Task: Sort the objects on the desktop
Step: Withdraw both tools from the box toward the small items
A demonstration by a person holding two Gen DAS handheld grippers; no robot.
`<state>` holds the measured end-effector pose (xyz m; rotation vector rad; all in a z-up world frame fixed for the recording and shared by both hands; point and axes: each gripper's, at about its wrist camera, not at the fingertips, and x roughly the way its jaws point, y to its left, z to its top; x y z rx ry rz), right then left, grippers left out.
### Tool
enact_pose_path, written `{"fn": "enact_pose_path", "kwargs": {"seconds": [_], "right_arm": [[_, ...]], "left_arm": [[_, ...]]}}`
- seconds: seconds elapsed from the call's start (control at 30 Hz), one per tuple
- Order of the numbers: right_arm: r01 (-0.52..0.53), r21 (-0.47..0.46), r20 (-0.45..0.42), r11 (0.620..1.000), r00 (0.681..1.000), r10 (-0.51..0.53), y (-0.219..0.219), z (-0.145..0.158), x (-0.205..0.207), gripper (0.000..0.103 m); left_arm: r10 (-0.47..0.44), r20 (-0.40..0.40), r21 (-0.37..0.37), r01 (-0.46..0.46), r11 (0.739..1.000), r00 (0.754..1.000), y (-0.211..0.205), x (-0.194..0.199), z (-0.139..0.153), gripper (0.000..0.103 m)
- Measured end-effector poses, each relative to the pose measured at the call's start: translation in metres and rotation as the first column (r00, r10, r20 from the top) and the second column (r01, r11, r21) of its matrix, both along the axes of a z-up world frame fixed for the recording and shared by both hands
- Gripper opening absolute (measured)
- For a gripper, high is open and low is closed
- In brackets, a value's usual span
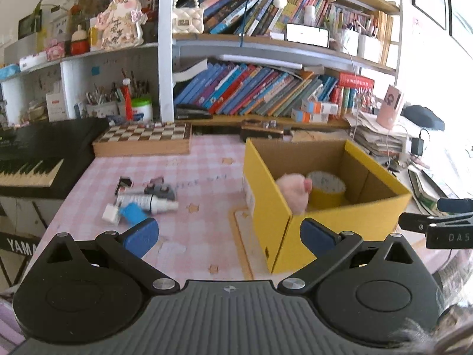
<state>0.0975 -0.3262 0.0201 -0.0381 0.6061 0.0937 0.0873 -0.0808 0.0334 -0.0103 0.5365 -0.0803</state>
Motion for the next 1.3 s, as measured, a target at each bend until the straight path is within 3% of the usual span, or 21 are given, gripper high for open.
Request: {"fn": "enact_pose_path", "kwargs": {"seconds": [0.2, 0.37, 0.5, 0.83, 1.3], "right_arm": [[0.057, 0.027, -0.031, 0.998, 0.998, -0.057, 0.023, -0.011, -0.035, 0.097], [0.120, 0.073, -0.036, 0.990, 0.992, -0.117, 0.045, -0.019, -0.065, 0.098], [0.077, 0.032, -0.026, 0.997, 0.997, -0.076, 0.069, -0.022, -0.081, 0.098], [0.039, 0.019, -0.108, 0.999, 0.993, -0.036, 0.108, -0.038, -0.101, 0.098], [-0.064, 0.001, -0.150, 0.998, 0.987, 0.064, 0.156, -0.043, -0.108, 0.098]], "left_arm": [[-0.012, -0.022, -0.007, 0.012, 1.000, 1.000, 0.014, -0.027, -0.016, 0.103], [-0.050, -0.046, 0.032, 0.052, 0.998, 0.998, 0.022, -0.045, -0.025, 0.103], [-0.065, -0.064, 0.036, 0.068, 0.997, 0.996, 0.033, -0.056, -0.030, 0.103], [-0.094, -0.108, 0.050, 0.100, 0.994, 0.990, 0.061, -0.079, -0.041, 0.103], [-0.015, -0.133, 0.027, 0.019, 0.999, 0.991, 0.105, -0.091, -0.045, 0.103]]}}
